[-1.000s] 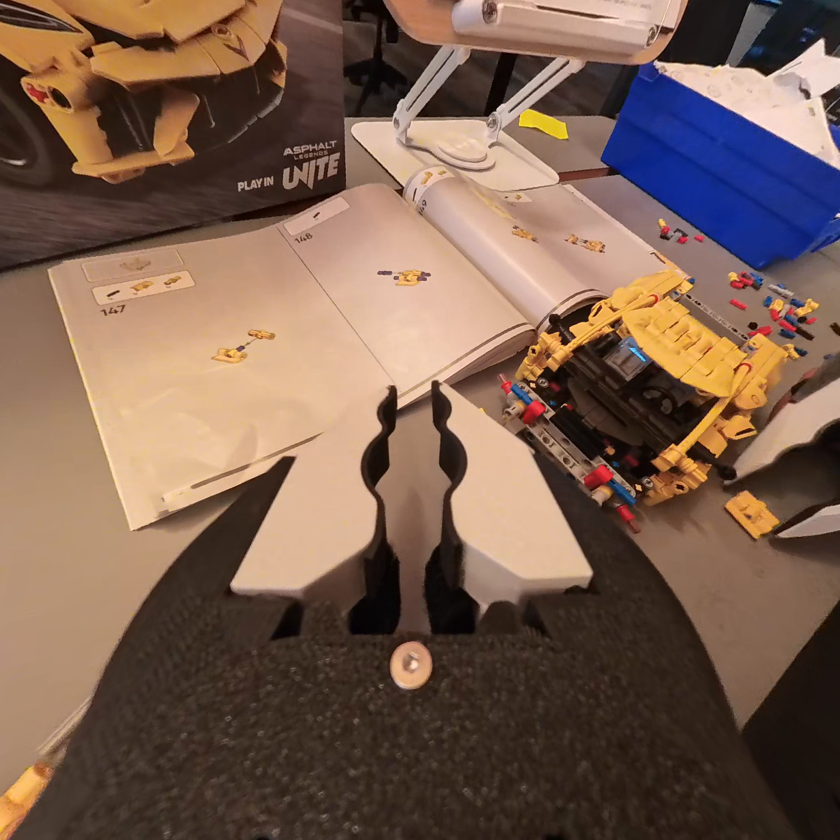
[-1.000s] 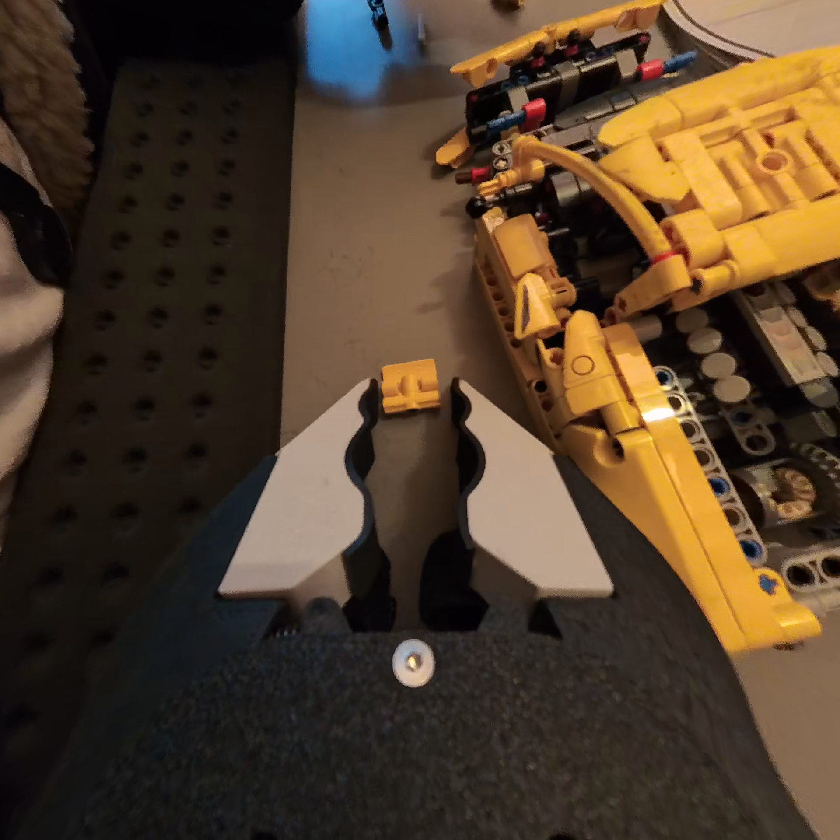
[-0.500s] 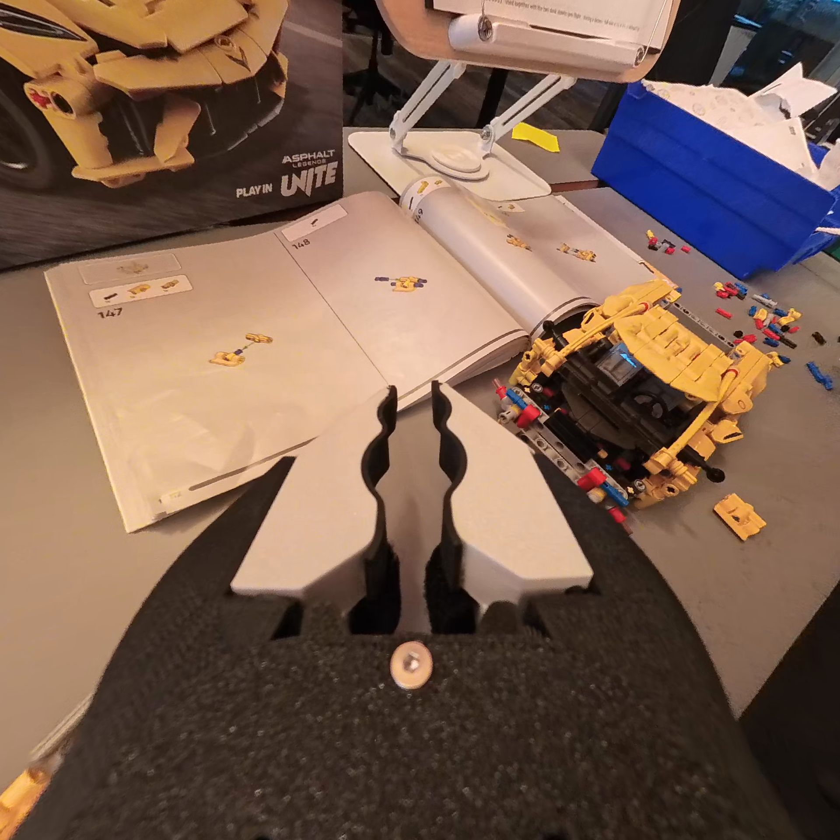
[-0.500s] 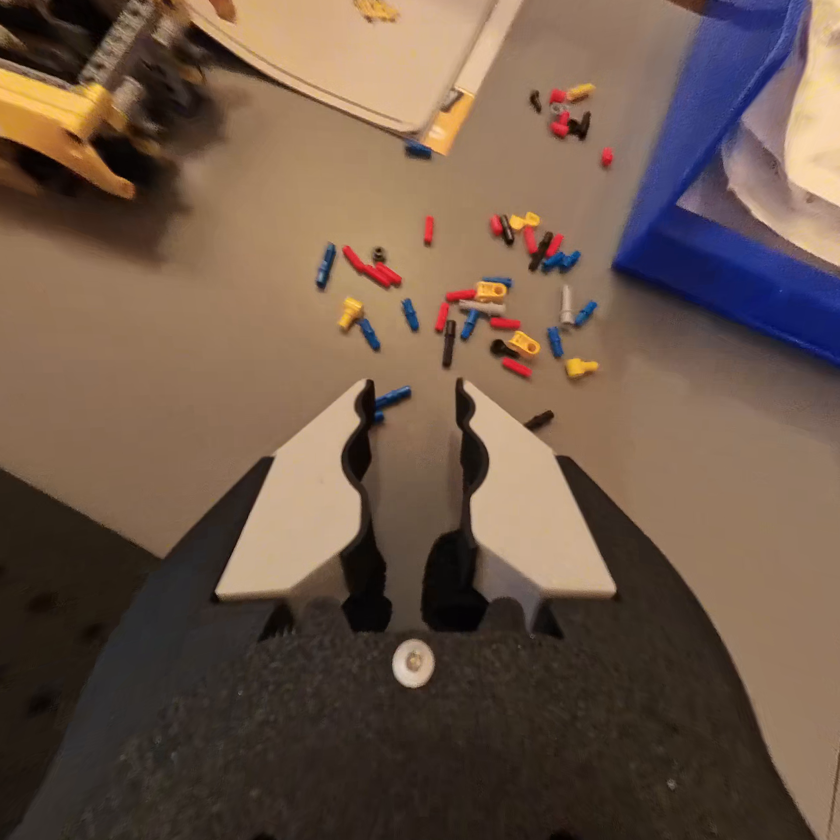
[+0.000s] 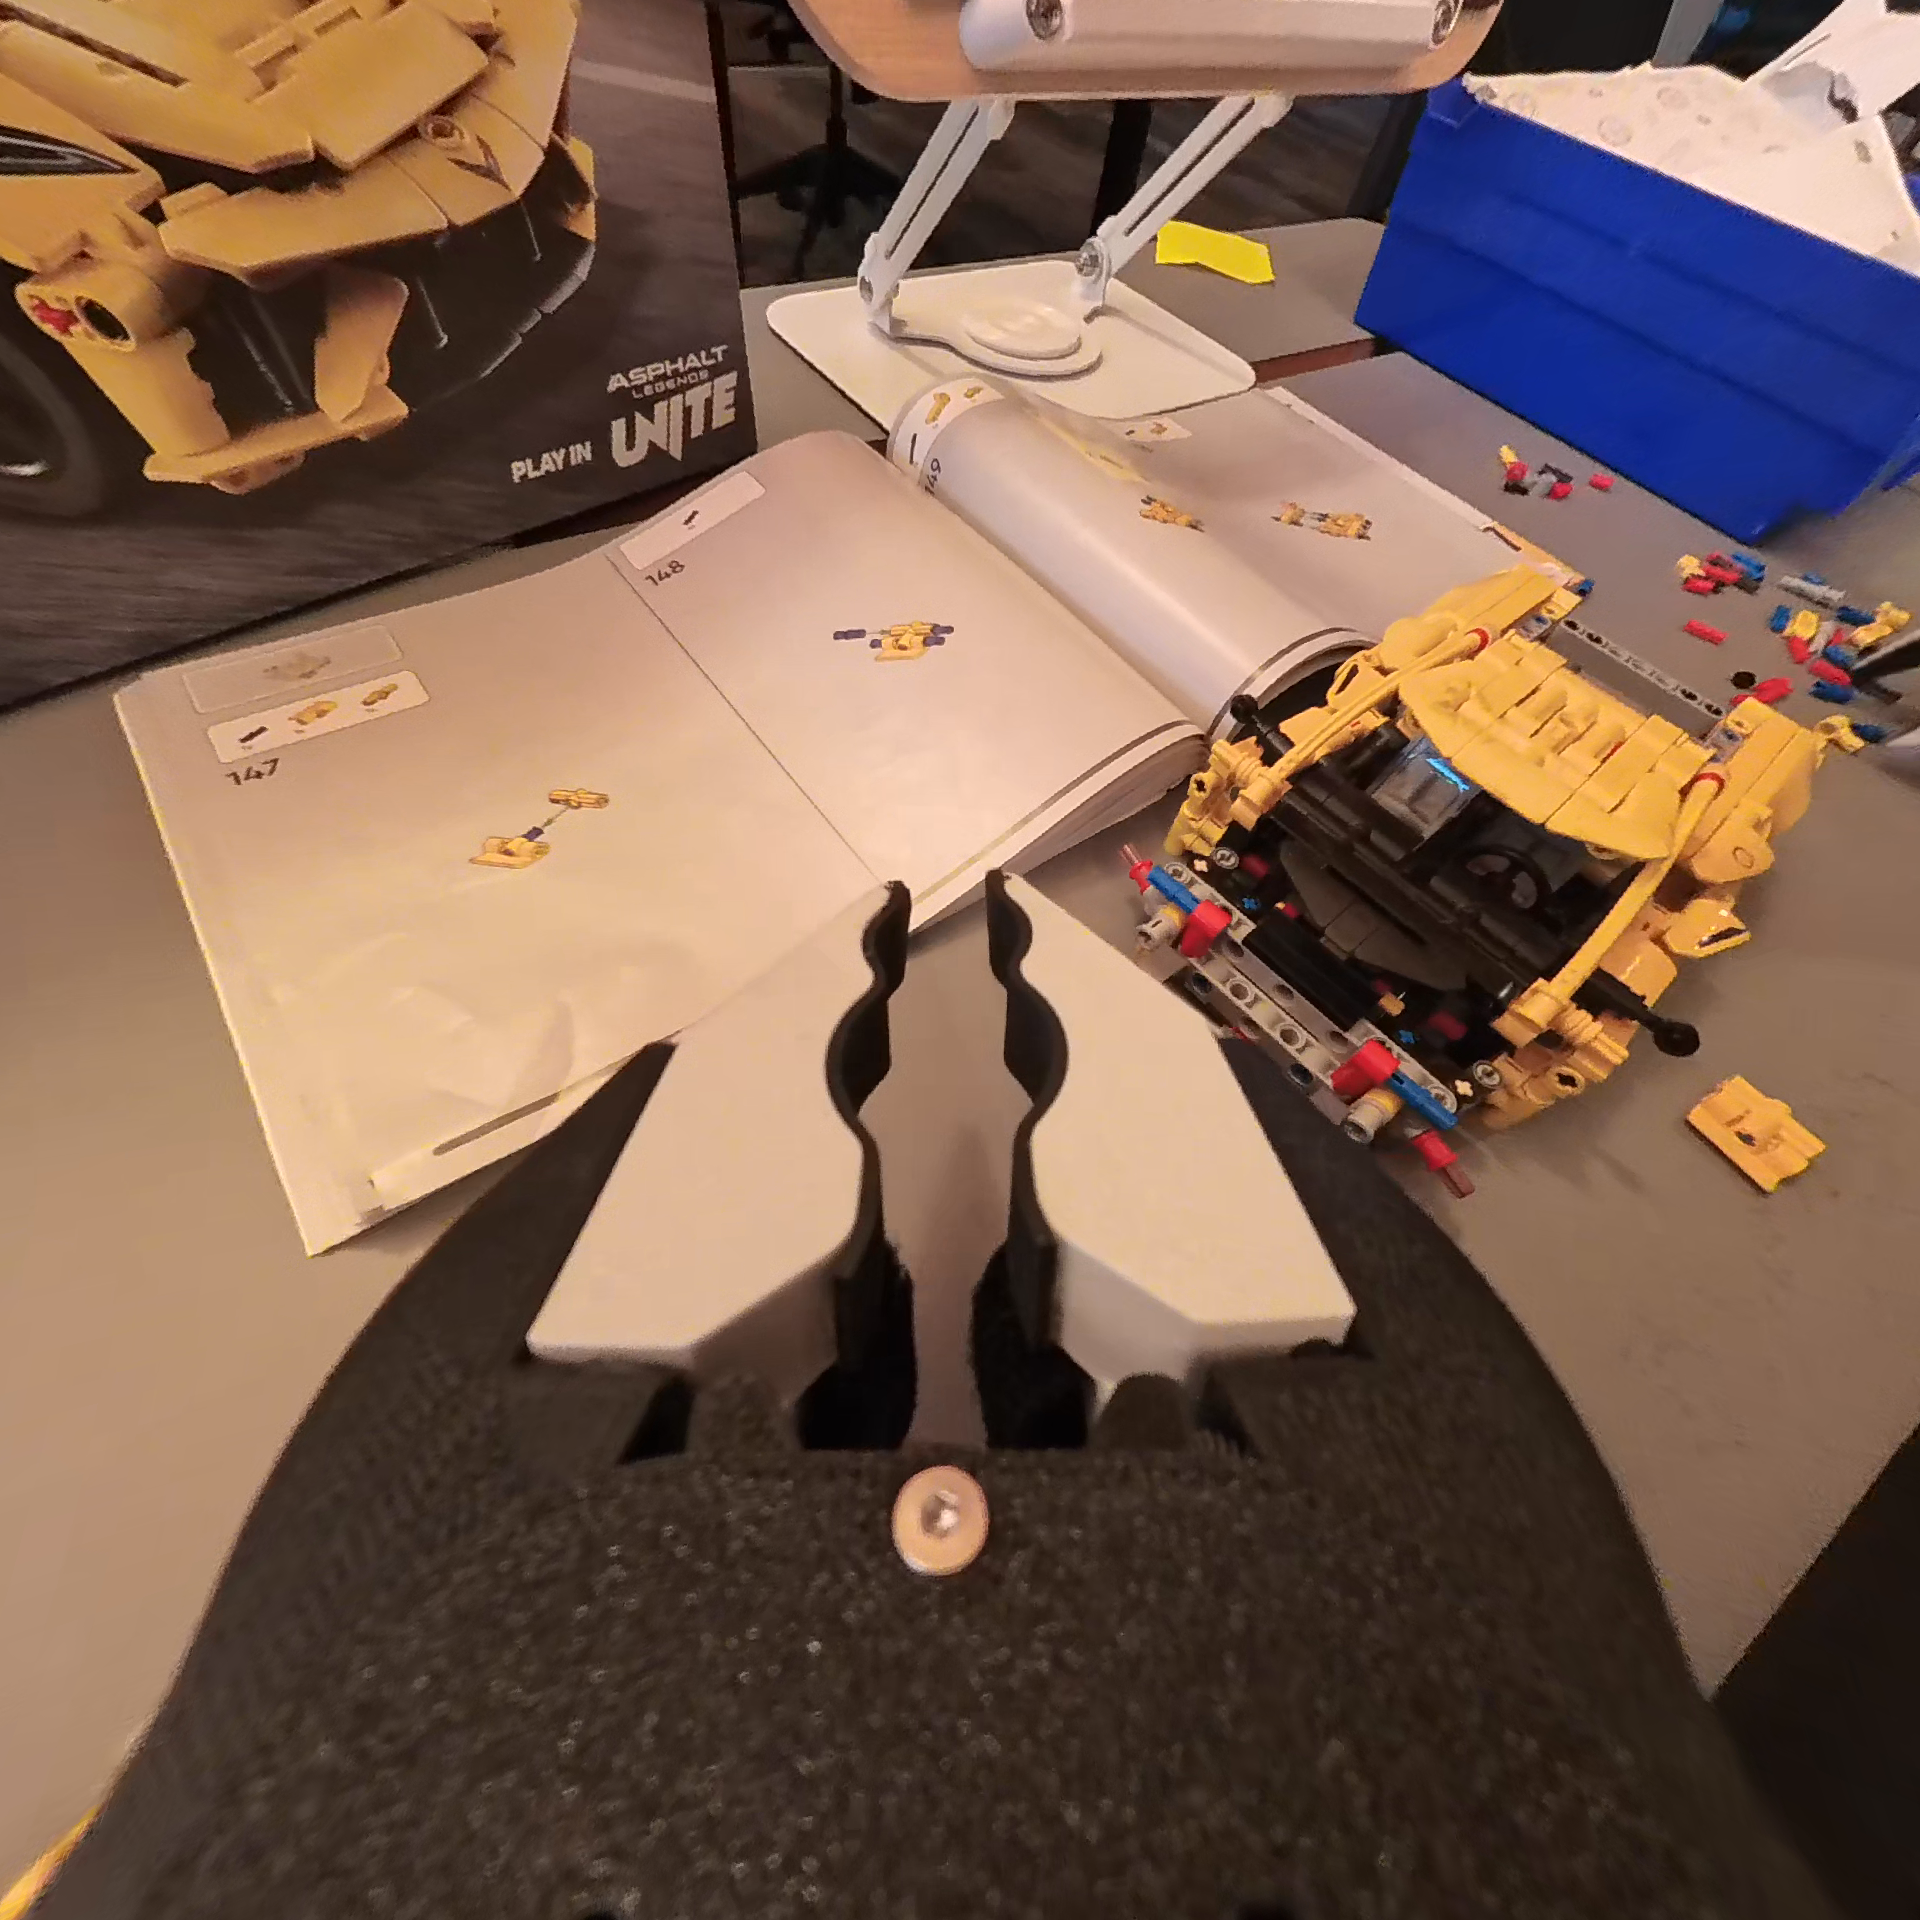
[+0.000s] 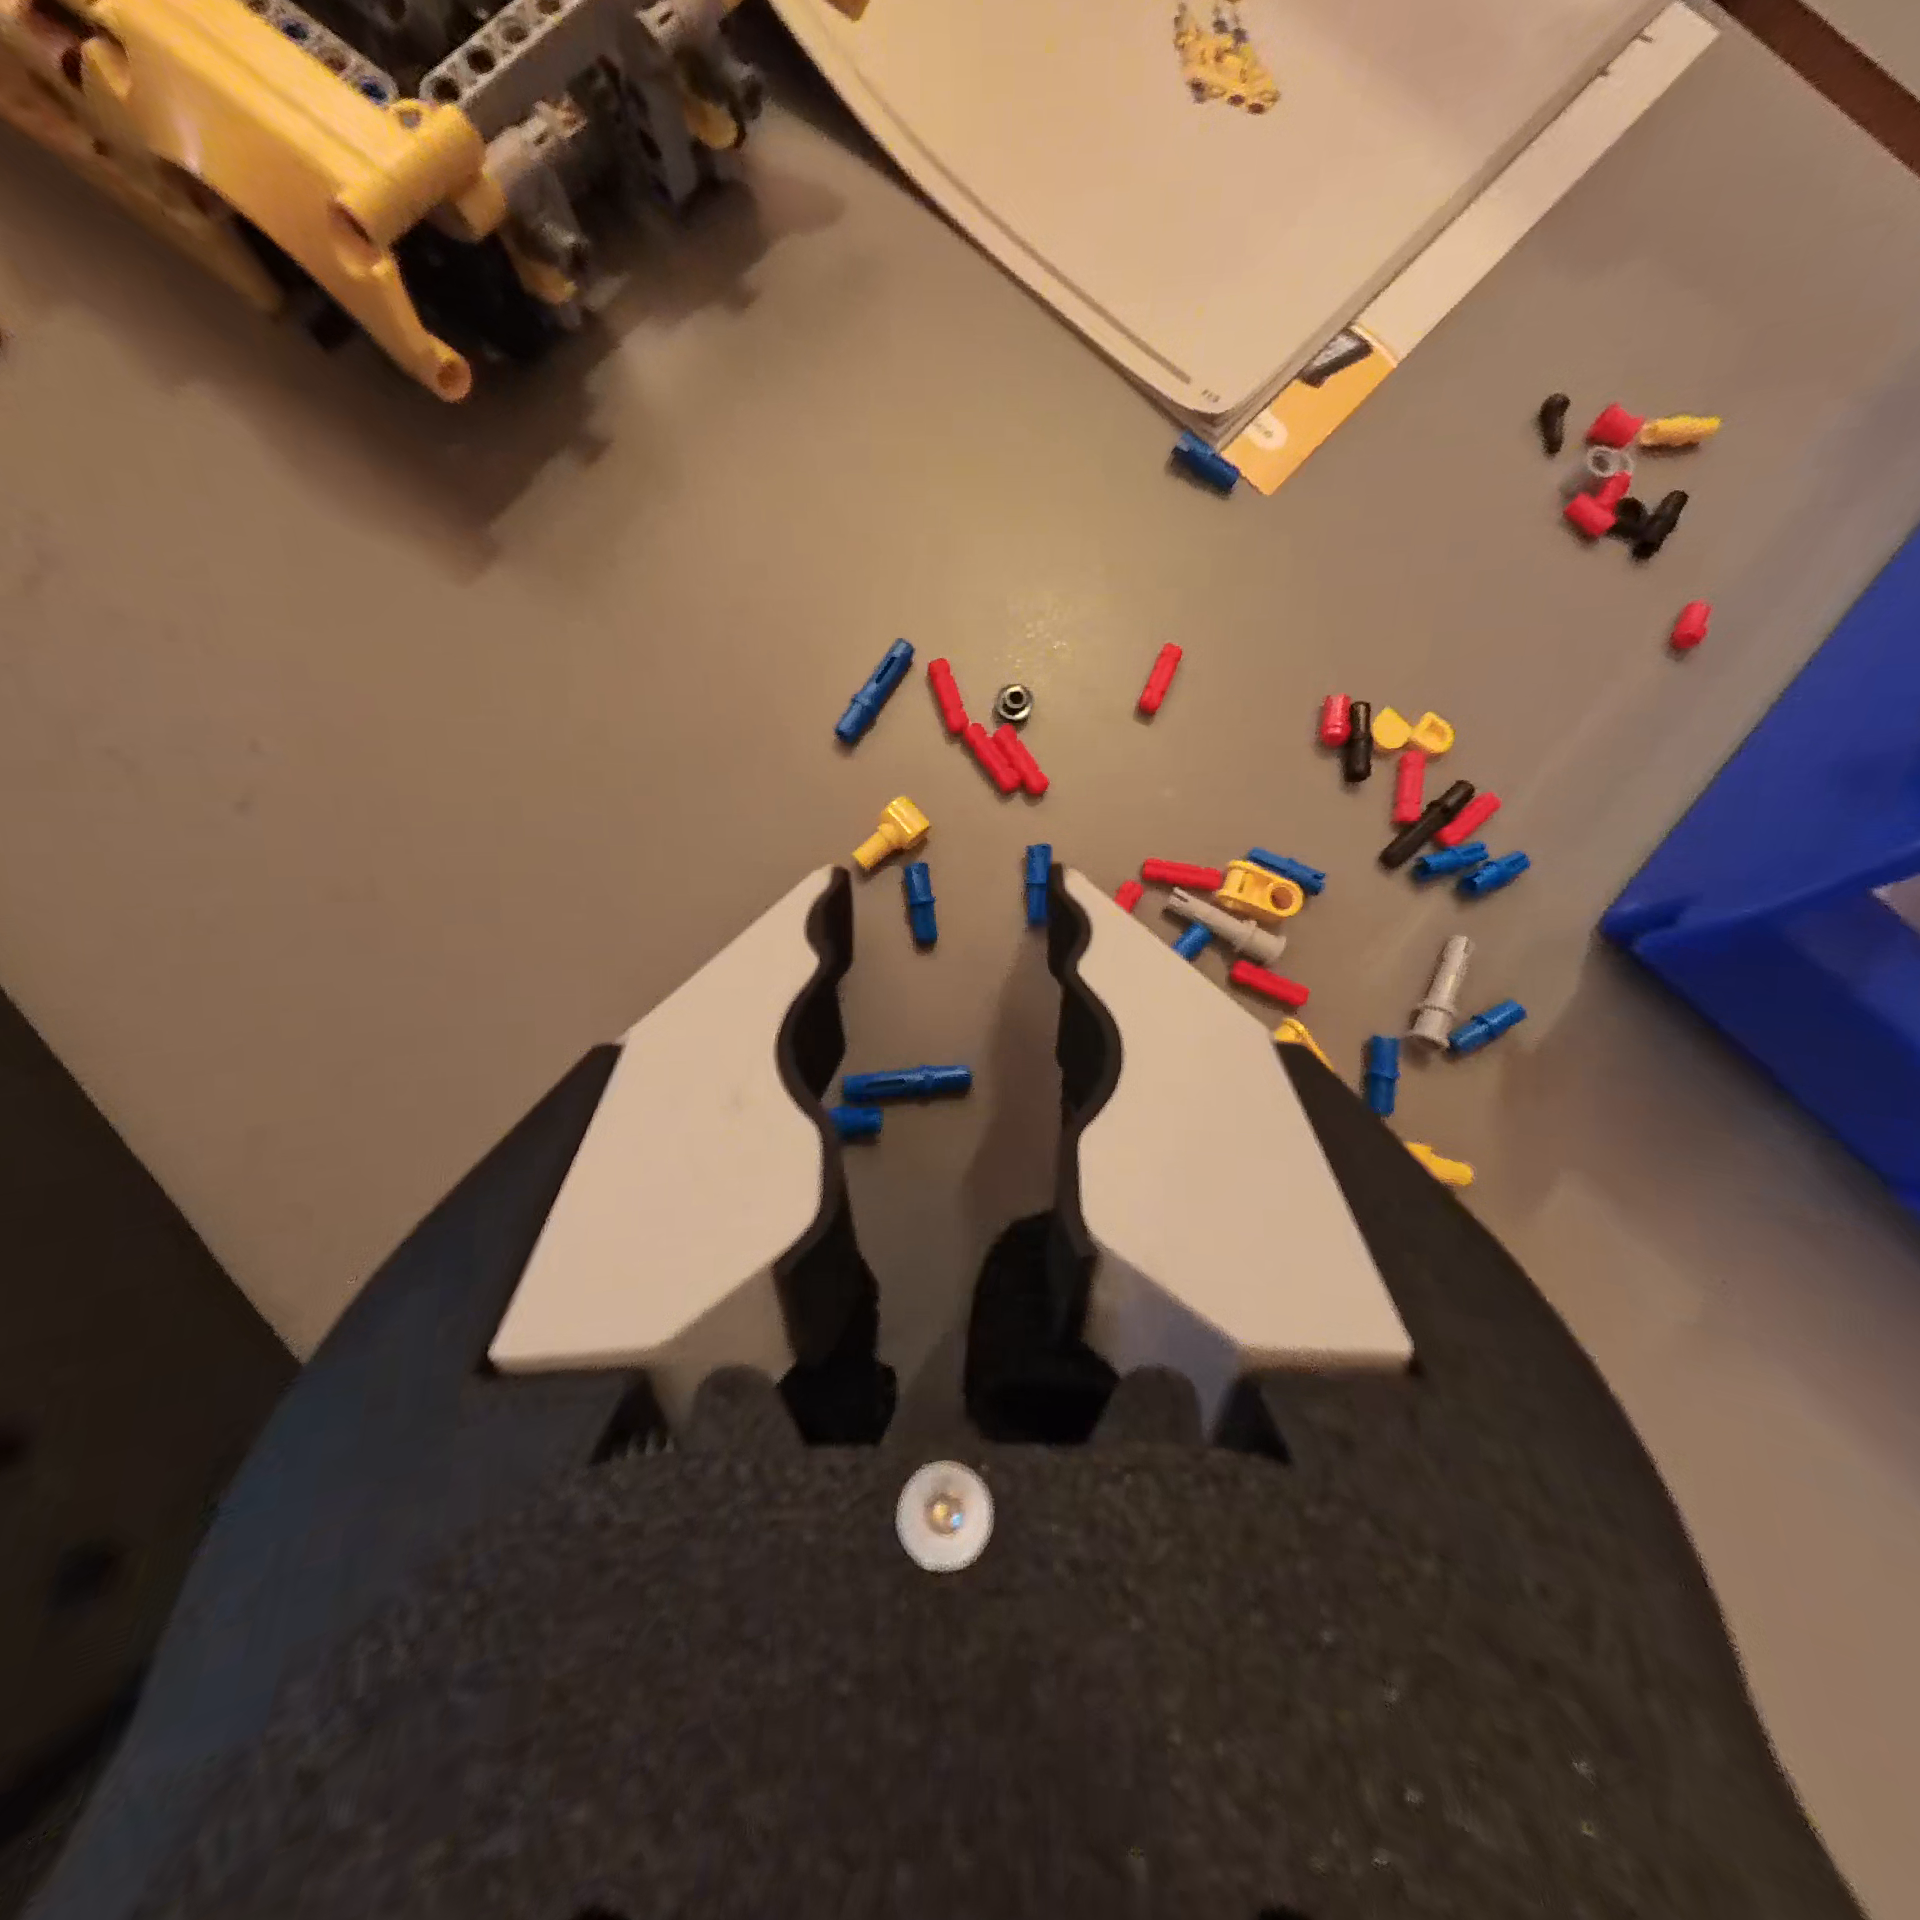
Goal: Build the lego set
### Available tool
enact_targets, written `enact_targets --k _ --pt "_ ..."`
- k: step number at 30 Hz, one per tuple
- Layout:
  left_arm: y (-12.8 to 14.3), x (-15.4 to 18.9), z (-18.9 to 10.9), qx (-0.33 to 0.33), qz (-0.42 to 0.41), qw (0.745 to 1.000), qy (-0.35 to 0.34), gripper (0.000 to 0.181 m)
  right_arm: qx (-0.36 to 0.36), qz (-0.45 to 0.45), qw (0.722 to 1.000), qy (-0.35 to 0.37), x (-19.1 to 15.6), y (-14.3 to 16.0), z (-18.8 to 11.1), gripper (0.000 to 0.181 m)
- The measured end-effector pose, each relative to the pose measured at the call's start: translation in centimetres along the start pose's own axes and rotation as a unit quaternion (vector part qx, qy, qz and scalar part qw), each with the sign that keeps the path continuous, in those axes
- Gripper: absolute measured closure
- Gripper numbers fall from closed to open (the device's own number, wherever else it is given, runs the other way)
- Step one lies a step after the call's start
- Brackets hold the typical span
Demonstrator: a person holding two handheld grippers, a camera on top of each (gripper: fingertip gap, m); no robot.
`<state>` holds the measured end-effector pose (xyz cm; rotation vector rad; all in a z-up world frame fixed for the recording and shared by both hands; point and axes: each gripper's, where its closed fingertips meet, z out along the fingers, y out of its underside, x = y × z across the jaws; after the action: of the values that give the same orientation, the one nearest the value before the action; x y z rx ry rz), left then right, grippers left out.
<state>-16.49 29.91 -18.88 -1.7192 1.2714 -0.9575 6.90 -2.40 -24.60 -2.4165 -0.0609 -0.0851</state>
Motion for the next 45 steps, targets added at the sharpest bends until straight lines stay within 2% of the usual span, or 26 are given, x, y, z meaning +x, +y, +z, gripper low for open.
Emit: enact_targets --k 2,4,7,11,12,14,16,18,23,27,28,29,30,31,33,35,37,41,45 --pt "0.0 0.1 0.1 -0.002 0.009 1.0 -0.002 0.167 -0.011 -0.011 1.0 -0.015 0.0 0.5 0.1 0.146" --pt "0.0 0.1 0.1 -0.002 0.019 1.0 -0.007 0.167 -0.017 -0.026 0.999 -0.011 0.1 0.5 -0.3 0.159" --pt "0.0 0.0 0.1 -0.002 0.03 0.999 -0.013 0.167 0.015 -0.046 0.999 -0.002 -0.2 -0.5 -0.7 0.162" --pt "0.0 0.3 0.1 -0.003 0.036 0.999 -0.009 0.167 -0.015 -0.029 0.999 -0.024 -1.0 0.6 0.2 0.165" --pt "0.0 0.4 0.1 -0.003 0.038 0.999 -0.009 0.167 -0.011 -0.021 1.0 -0.018 -0.8 0.5 0.2 0.176" --pt "0.0 0.3 0.1 -0.002 0.042 0.999 -0.012 0.167 -0.014 -0.023 0.999 -0.023 -1.0 0.5 0.1 0.177" --pt "0.0 0.3 0.1 -0.002 0.042 0.999 -0.012 0.167 -0.002 -0.03 0.998 -0.059 -3.0 -0.6 -0.2 0.177" --pt "0.0 0.3 0.1 -0.002 0.042 0.999 -0.011 0.167 0.004 -0.05 0.991 -0.125 -7.0 -2.1 -0.3 0.177" --pt "0.0 0.5 0.2 -0.003 0.045 0.999 -0.011 0.167 0.015 -0.089 0.979 -0.182 -15.2 -5.8 2.6 0.177" --pt "0.0 0.5 0.1 -0.001 0.046 0.999 -0.012 0.167 0.008 -0.106 0.979 -0.176 -16.7 -6.0 4.3 0.177" --pt "0.0 0.5 0.1 -0.001 0.045 0.999 -0.011 0.167 0.008 -0.105 0.979 -0.173 -16.5 -5.9 4.3 0.176" --pt "0.0 0.5 0.1 -0.001 0.044 0.999 -0.01 0.167 0.009 -0.1 0.98 -0.173 -16.2 -5.8 4.0 0.169" --pt "0.0 0.5 0.1 -0.001 0.044 0.999 -0.009 0.167 0.022 -0.088 0.981 -0.172 -15.5 -6.2 3.4 0.16" --pt "0.0 0.6 0.1 -0.002 0.045 0.999 -0.01 0.167 0.04 -0.072 0.983 -0.162 -14.1 -6.6 2.5 0.16" --pt "0.0 0.6 0.1 -0.003 0.048 0.999 -0.009 0.166 0.056 -0.033 0.993 -0.096 -8.6 -6.5 0.8 0.162" --pt "0.1 0.7 0.1 -0.003 0.049 0.999 -0.008 0.167 0.034 0.002 0.999 -0.037 -2.9 -4.6 -0.4 0.161" --pt "0.1 0.8 0.2 -0.004 0.053 0.999 -0.007 0.167 0.029 0.027 0.999 -0.017 0.7 -2.8 -1.0 0.161" --pt "0.1 0.8 0.2 -0.004 0.06 0.998 -0.012 0.167 0.012 0.022 0.998 -0.054 2.0 -0.7 0.1 0.157" --pt "0.1 0.7 0.3 -0.004 0.065 0.998 -0.015 0.167 0.003 -0.02 0.998 -0.056 1.8 -0.8 1.5 0.161"
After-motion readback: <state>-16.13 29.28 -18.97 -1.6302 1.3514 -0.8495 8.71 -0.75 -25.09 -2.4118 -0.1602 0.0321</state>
